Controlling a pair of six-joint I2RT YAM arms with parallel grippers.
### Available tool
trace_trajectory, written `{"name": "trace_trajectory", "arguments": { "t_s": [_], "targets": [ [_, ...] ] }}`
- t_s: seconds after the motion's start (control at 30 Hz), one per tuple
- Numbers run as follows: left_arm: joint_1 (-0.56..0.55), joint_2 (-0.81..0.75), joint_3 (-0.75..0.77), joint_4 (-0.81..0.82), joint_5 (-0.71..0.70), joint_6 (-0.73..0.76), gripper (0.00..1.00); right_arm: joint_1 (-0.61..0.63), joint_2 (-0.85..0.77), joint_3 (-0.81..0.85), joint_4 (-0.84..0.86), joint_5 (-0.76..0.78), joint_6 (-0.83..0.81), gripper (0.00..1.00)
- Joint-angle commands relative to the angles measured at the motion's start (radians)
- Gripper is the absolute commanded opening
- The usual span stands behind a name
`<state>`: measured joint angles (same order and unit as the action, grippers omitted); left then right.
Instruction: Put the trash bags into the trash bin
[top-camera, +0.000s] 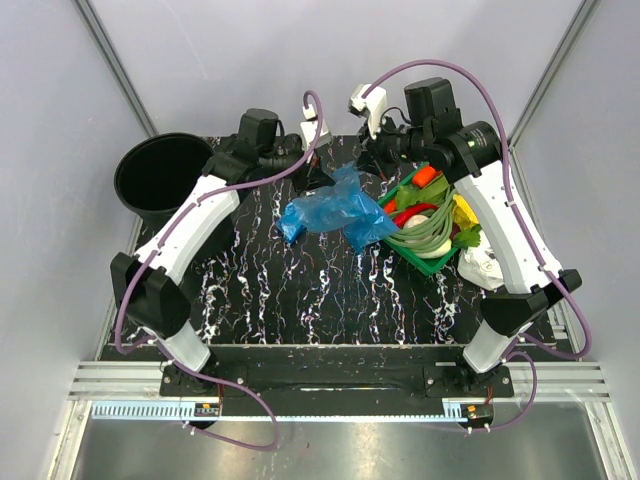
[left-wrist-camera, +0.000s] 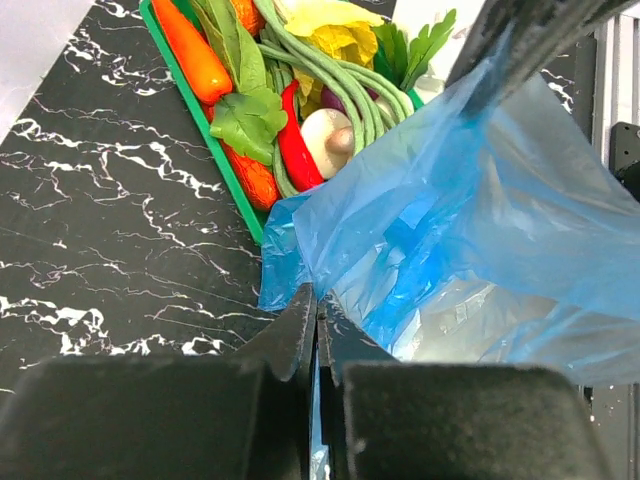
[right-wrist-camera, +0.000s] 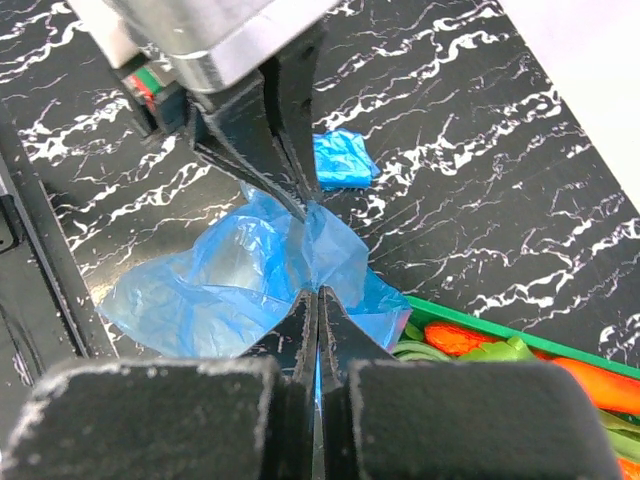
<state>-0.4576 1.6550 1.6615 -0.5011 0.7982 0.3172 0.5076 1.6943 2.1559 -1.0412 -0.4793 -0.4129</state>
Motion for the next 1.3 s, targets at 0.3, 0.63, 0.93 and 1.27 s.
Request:
{"name": "trace_trajectory", "arguments": {
  "t_s": [0.3,0.63,0.93,1.27],
  "targets": [
    [0.054,-0.121,-0.011,0.022,-0.157,-0.088,0.0,0.005,-0.058,-0.036,0.095,0.277,0.068,0.49],
    [0.014,-0.069,0.105,-0.016,-0.568,-0.352,0.0,0.037,-0.045,0.051,0.009,0.04,0.126,0.59],
    [0.014,-0.029,0.146,0.027,-0.657,-0.466,0.0,0.051,-0.105,-0.152,0.116,-0.131,0.241,0.6],
    [0.013,-0.067,0.086,0.055,-0.656,-0.615,0.0,0.075,-0.041,-0.337,0.444,0.07,0.489,0.59]
  ]
}}
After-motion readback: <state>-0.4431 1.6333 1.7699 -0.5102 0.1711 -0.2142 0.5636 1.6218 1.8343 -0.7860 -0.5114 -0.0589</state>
